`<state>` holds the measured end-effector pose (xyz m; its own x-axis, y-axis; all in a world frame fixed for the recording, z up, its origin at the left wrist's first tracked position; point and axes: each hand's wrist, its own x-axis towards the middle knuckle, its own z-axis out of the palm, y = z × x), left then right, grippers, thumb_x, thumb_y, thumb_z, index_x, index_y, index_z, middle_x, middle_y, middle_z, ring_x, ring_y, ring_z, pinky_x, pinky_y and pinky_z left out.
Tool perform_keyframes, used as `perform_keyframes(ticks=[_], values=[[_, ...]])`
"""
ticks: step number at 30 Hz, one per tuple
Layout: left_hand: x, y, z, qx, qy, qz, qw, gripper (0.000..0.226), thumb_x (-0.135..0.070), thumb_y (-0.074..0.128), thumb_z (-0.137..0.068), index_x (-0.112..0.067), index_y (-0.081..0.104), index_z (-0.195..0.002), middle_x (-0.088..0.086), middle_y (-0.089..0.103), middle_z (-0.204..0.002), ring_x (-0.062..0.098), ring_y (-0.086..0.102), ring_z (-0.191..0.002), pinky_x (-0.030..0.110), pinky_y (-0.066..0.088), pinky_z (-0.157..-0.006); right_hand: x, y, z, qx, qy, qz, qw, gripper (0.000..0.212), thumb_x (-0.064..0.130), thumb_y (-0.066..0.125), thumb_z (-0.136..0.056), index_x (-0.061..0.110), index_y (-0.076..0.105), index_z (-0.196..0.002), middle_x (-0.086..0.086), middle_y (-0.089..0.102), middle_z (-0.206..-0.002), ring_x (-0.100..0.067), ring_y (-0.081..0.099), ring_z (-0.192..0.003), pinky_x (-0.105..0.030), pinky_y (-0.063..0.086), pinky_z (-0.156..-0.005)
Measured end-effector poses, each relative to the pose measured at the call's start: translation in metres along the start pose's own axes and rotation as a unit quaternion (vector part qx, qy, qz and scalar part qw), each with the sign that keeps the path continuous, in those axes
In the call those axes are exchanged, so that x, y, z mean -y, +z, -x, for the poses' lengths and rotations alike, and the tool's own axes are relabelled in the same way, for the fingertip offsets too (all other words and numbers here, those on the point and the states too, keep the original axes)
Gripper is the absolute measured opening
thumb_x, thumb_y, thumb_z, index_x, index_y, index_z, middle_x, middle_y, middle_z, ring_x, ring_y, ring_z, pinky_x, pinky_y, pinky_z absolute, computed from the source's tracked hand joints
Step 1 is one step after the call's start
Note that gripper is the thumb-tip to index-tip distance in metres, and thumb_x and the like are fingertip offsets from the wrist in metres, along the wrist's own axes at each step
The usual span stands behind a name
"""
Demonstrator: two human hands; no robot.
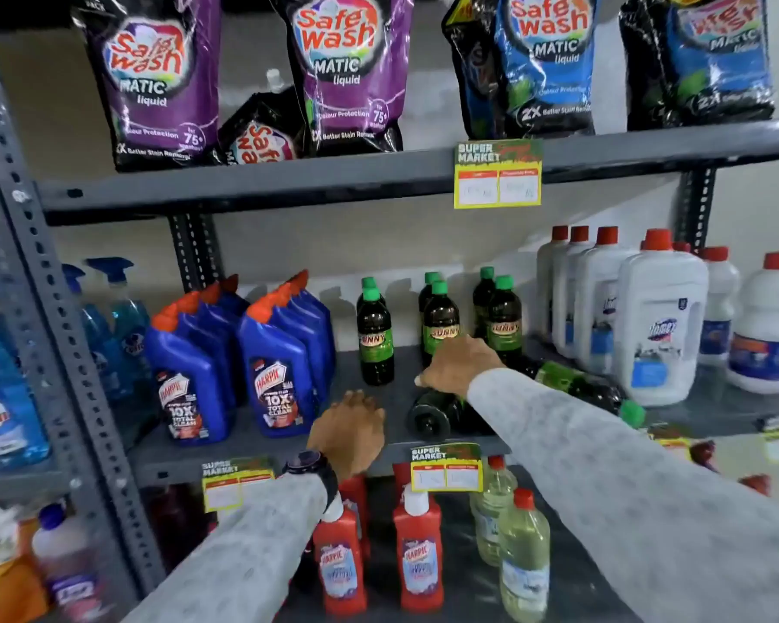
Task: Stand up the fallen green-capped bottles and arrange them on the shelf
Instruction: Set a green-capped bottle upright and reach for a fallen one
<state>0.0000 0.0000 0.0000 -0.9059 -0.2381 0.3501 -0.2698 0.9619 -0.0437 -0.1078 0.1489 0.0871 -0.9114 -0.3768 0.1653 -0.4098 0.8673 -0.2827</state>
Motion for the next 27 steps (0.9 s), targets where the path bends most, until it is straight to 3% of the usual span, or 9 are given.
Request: perform_keyframes(ticks=[3,6,10,13,16,20,23,25,27], values=[[0.007,0.008,-0.001,0.009,-0.06,0.066,0.996,0.043,-0.036,0.029,-0.103,-0.01,0.06,-0.118,0.013,0.061,-0.127,0.037,0.061,-0.118,0.045,0.052,-0.092,0.008,0.003,-0.005,0.024,0.036,-0.013,0.999,0.057,0.052,0.078,-0.082,0.013,0.067,-0.122,-0.003,0.067,-0.114,-0.026,0.068,-0.113,-0.032,0.048,-0.073],[0.008,0.018,-0.001,0.032,-0.039,0.056,0.997,0.047,-0.03,0.025,-0.105,-0.006,0.056,-0.132,0.018,0.051,-0.147,0.037,0.048,-0.137,0.049,0.044,-0.108,0.016,0.006,-0.002,0.057,0.051,-0.009,0.997,0.058,0.052,0.08,-0.08,0.016,0.067,-0.123,-0.004,0.057,-0.104,-0.026,0.067,-0.114,-0.033,0.048,-0.074],[0.014,0.022,-0.003,0.042,-0.022,0.027,0.999,0.058,-0.033,0.017,-0.107,-0.004,0.041,-0.151,0.017,0.038,-0.161,0.028,0.031,-0.152,0.046,0.024,-0.124,0.011,0.008,-0.004,0.055,0.075,-0.031,0.995,0.052,0.04,0.083,-0.078,0.012,0.07,-0.121,-0.008,0.068,-0.121,-0.028,0.069,-0.11,-0.031,0.055,-0.076],[0.011,0.022,-0.003,0.053,-0.006,0.02,0.998,0.058,-0.033,0.02,-0.107,-0.004,0.038,-0.154,0.016,0.036,-0.163,0.025,0.03,-0.153,0.044,0.022,-0.125,0.004,0.001,-0.005,0.089,0.066,-0.079,0.991,0.039,0.033,0.084,-0.079,0.01,0.07,-0.106,-0.013,0.072,-0.114,-0.035,0.074,-0.092,-0.042,0.064,-0.083],[0.016,0.019,-0.007,0.08,-0.015,0.061,0.995,0.059,-0.037,0.021,-0.108,-0.007,0.033,-0.157,0.012,0.029,-0.167,0.023,0.025,-0.156,0.042,0.018,-0.126,0.001,-0.014,-0.003,0.094,0.078,-0.184,0.975,0.038,0.03,0.087,-0.081,0.007,0.067,-0.103,-0.017,0.066,-0.098,-0.04,0.073,-0.07,-0.047,0.066,-0.061],[0.025,0.024,-0.011,0.085,0.002,0.052,0.995,0.062,-0.039,0.018,-0.108,-0.006,0.029,-0.159,0.013,0.026,-0.168,0.023,0.023,-0.156,0.044,0.014,-0.127,0.001,-0.023,-0.007,-0.008,0.021,-0.295,0.955,0.043,0.042,0.085,-0.078,0.01,0.066,-0.101,-0.012,0.071,-0.097,-0.034,0.073,-0.08,-0.045,0.065,-0.053],[0.025,0.03,-0.008,0.044,-0.002,0.033,0.998,0.062,-0.038,0.019,-0.107,-0.003,0.034,-0.156,0.016,0.033,-0.165,0.026,0.028,-0.154,0.046,0.018,-0.126,0.003,-0.009,-0.004,-0.111,-0.021,-0.33,0.937,0.059,0.058,0.082,-0.074,0.018,0.064,-0.113,-0.002,0.075,-0.1,-0.025,0.073,-0.091,-0.041,0.064,-0.076],[0.025,0.031,-0.005,0.034,0.014,-0.002,0.999,0.058,-0.033,0.02,-0.107,-0.001,0.039,-0.152,0.018,0.038,-0.161,0.03,0.033,-0.152,0.05,0.024,-0.123,0.004,0.011,0.003,-0.162,-0.064,-0.354,0.919,0.079,0.053,0.085,-0.075,0.022,0.051,-0.139,0.004,0.074,-0.112,-0.023,0.071,-0.102,-0.04,0.059,-0.09],[0.026,0.031,-0.005,0.036,0.021,-0.013,0.999,0.057,-0.033,0.019,-0.107,-0.003,0.041,-0.151,0.018,0.04,-0.16,0.031,0.034,-0.151,0.051,0.025,-0.122,0.003,0.036,0.012,-0.206,-0.1,-0.373,0.899,0.089,0.045,0.088,-0.076,0.028,0.039,-0.148,0.01,0.07,-0.113,-0.02,0.07,-0.106,-0.04,0.057,-0.094]])
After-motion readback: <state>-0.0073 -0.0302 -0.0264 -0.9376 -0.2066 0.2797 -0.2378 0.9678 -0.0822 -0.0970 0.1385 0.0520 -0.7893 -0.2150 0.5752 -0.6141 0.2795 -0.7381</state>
